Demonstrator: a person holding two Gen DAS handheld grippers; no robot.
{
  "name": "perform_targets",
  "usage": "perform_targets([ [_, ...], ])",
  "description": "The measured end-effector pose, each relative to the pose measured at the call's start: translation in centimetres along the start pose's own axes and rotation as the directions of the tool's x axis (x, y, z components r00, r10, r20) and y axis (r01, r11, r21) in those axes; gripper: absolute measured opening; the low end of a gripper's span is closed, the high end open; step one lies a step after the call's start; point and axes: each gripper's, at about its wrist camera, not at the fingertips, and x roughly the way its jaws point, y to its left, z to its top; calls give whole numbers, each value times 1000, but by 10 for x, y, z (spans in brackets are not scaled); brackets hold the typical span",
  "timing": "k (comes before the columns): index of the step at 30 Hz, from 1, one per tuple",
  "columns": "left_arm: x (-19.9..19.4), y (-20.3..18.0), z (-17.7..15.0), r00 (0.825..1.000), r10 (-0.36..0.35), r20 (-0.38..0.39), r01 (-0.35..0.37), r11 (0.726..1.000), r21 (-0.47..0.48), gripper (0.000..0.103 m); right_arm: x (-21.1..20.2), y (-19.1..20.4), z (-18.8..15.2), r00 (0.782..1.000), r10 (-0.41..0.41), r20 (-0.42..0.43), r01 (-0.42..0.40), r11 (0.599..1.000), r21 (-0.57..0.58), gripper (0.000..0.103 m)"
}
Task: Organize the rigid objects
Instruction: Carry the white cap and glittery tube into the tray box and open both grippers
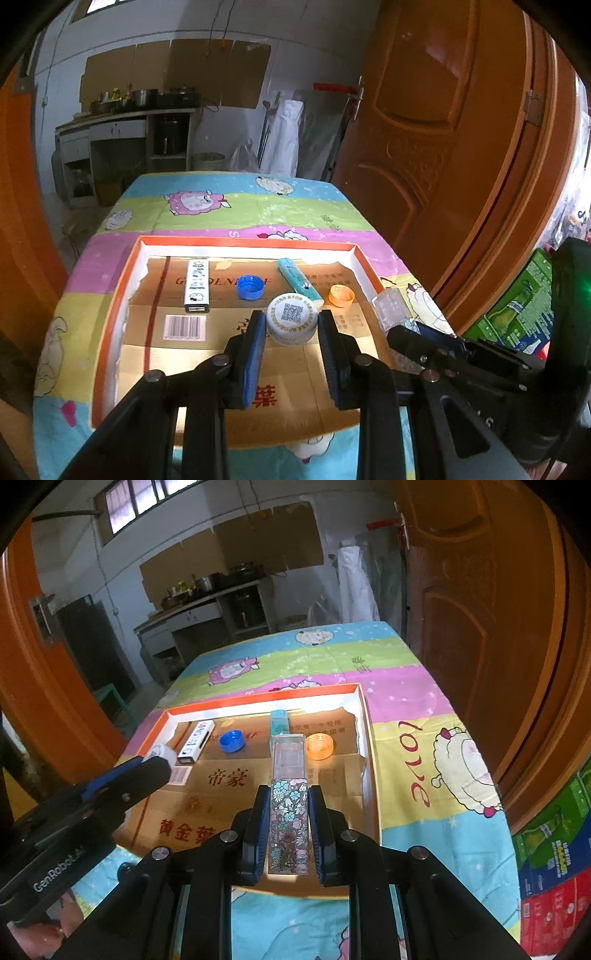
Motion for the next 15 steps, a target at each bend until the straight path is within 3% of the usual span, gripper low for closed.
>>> perform_targets([
  [15,49,4,0,997,28,-69,-30,999,-29,29,42,-12,0,998,0,-57,0,1000,-1,21],
])
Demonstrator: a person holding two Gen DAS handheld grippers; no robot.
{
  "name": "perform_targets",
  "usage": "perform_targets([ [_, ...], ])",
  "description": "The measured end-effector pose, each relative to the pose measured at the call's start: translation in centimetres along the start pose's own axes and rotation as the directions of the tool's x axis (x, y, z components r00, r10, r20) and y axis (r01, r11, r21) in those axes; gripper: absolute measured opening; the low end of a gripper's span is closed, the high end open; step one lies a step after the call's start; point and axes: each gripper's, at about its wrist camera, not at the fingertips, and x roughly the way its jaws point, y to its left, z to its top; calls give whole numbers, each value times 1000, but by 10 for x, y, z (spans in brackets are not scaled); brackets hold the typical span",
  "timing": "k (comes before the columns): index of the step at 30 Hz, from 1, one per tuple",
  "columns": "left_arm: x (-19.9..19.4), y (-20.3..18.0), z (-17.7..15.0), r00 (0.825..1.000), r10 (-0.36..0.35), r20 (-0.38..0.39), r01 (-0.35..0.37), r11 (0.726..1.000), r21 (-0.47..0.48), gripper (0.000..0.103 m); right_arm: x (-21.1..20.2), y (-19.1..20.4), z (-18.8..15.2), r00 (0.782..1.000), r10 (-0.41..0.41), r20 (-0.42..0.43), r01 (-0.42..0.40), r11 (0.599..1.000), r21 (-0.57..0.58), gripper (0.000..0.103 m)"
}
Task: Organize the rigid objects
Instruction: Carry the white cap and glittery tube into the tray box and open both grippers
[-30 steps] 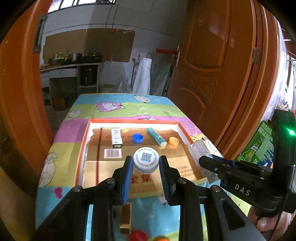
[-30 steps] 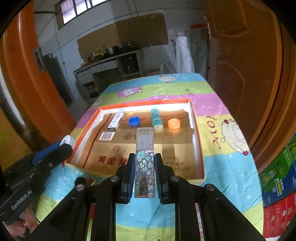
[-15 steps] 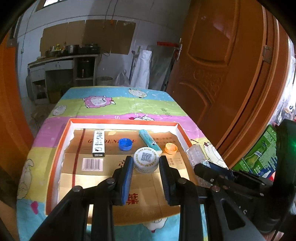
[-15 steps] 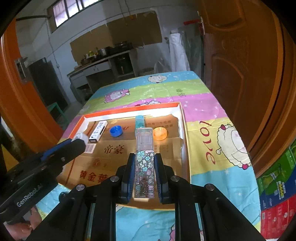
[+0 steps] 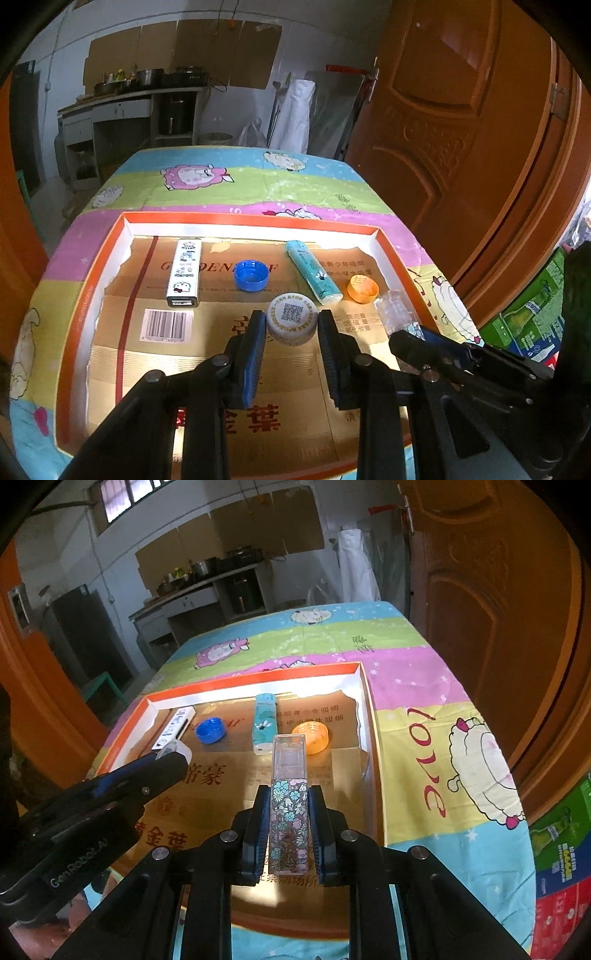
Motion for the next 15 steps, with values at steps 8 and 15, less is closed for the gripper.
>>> perform_targets([
  [8,18,4,-1,999,10,-36,-11,1000,-7,29,11,-3,0,1000,-7,-16,7,1000,-7,21],
  [15,34,7,-4,996,31,-83,-32,999,-9,29,22,-3,-2,999,-8,-38,7,1000,-14,21],
])
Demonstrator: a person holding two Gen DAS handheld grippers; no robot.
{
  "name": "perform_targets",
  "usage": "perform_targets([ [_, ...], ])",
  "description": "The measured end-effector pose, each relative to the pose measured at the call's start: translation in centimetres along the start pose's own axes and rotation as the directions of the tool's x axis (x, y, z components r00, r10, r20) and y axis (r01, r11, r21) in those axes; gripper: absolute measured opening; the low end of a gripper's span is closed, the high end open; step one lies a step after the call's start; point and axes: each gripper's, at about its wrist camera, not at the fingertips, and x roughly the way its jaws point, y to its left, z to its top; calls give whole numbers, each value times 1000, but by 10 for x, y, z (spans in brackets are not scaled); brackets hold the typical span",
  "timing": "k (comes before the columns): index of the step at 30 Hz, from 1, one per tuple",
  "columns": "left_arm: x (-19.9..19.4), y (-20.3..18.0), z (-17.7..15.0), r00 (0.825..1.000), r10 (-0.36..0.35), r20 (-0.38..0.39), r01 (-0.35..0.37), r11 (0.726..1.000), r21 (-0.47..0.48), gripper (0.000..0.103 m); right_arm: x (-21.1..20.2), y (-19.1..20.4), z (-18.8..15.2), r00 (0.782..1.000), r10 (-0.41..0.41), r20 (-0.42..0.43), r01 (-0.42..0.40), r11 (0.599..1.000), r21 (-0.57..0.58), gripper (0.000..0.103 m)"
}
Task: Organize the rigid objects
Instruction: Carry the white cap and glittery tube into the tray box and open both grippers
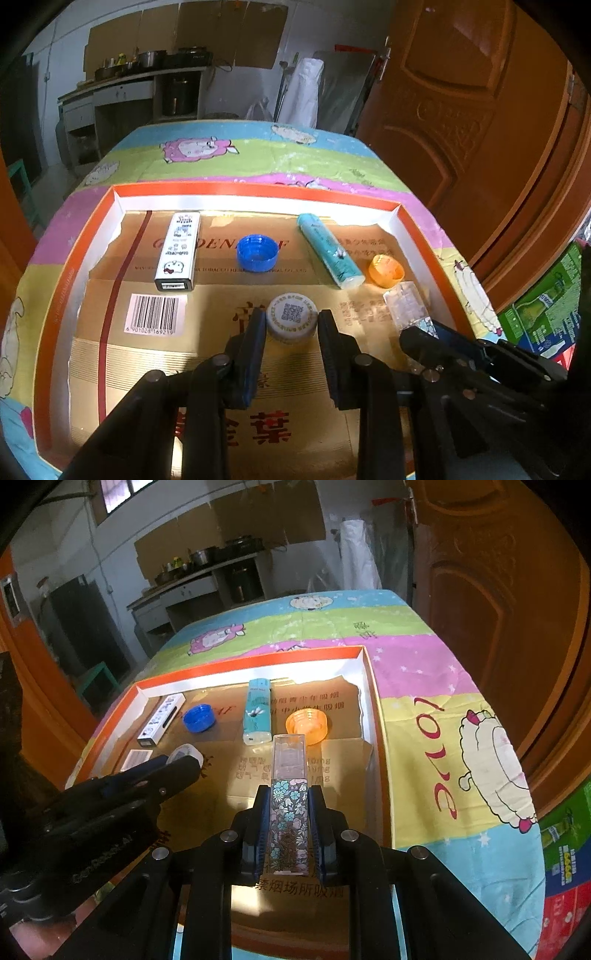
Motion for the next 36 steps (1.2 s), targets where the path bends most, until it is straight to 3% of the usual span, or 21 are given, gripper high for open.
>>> perform_targets([
  [14,6,1,-1,1000,-3,-17,2,1000,-8,30,6,5,-3,1000,-27,-9,27,999,-30,23],
  [17,5,-1,-1,1000,7,-16,-7,1000,1,38,4,5,-3,999,-32,-2,32,999,-27,28],
  [20,0,-2,-1,1000,12,-10,-12,1000,7,42,0,4,-3,999,-34,7,34,999,-24,34],
  [36,-46,0,-2,998,23,55,-22,1000,-15,42,-29,10,-6,999,-26,38,27,1000,-10,35],
])
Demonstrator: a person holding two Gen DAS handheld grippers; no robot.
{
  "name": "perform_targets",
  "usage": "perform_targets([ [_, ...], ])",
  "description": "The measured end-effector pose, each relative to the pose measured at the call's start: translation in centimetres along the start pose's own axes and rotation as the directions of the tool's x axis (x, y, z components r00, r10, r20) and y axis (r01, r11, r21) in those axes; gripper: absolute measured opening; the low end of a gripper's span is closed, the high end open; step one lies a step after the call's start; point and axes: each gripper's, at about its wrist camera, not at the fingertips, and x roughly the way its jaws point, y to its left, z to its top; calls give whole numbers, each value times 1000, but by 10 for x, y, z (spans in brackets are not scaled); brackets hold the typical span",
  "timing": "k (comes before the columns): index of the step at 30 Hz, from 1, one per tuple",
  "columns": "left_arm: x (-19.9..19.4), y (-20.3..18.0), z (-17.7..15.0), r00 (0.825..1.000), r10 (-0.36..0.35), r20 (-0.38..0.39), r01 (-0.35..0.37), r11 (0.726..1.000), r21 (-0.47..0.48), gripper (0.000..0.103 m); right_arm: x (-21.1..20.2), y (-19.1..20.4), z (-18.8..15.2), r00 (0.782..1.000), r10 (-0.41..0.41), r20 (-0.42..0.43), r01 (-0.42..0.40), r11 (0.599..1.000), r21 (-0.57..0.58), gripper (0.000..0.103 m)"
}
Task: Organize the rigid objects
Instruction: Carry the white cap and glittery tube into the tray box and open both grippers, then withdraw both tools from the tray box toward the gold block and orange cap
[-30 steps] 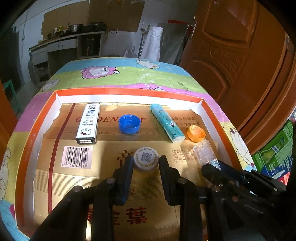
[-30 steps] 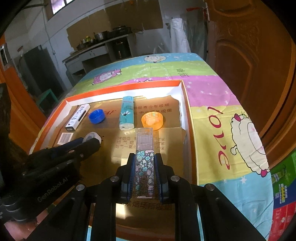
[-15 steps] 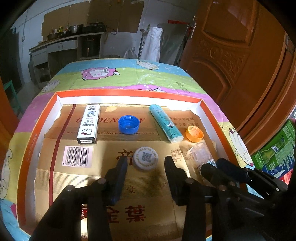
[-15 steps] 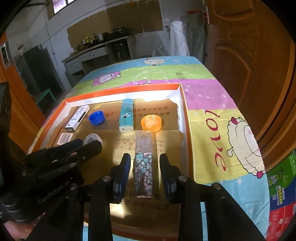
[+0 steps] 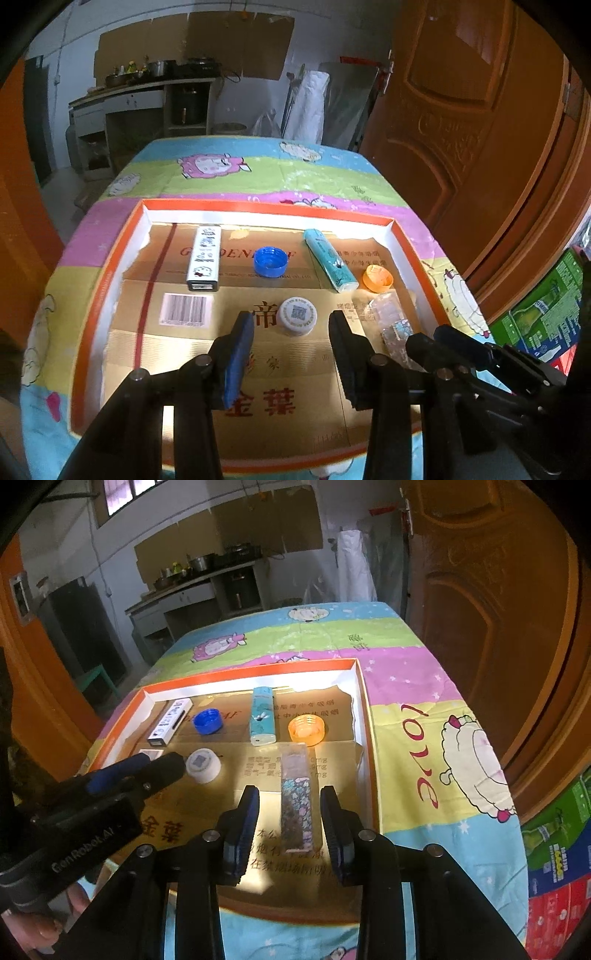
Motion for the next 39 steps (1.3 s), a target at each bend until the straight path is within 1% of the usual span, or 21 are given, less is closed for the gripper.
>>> perform_targets([
  [11,-43,12,-7,999,10,52,-9,1000,-27,42,-36,14,-8,1000,2,30,-1,1000,-13,35],
  [22,-83,26,-23,995,30,92,-26,999,-42,42,-69,28,-20,998,2,57,-1,1000,-28,35],
  [33,-118,51,-50,991,52,124,-43,997,-70,42,-95,48,-50,998,32,60,-28,998,-63,35],
  [37,-124,60,-62,991,54,121,-44,996,-82,42,-97,54,-64,998,49,50,-45,996,-78,42],
  [39,-126,63,-69,991,58,122,-48,996,-81,42,-97,59,-73,997,60,39,-57,994,-90,42],
])
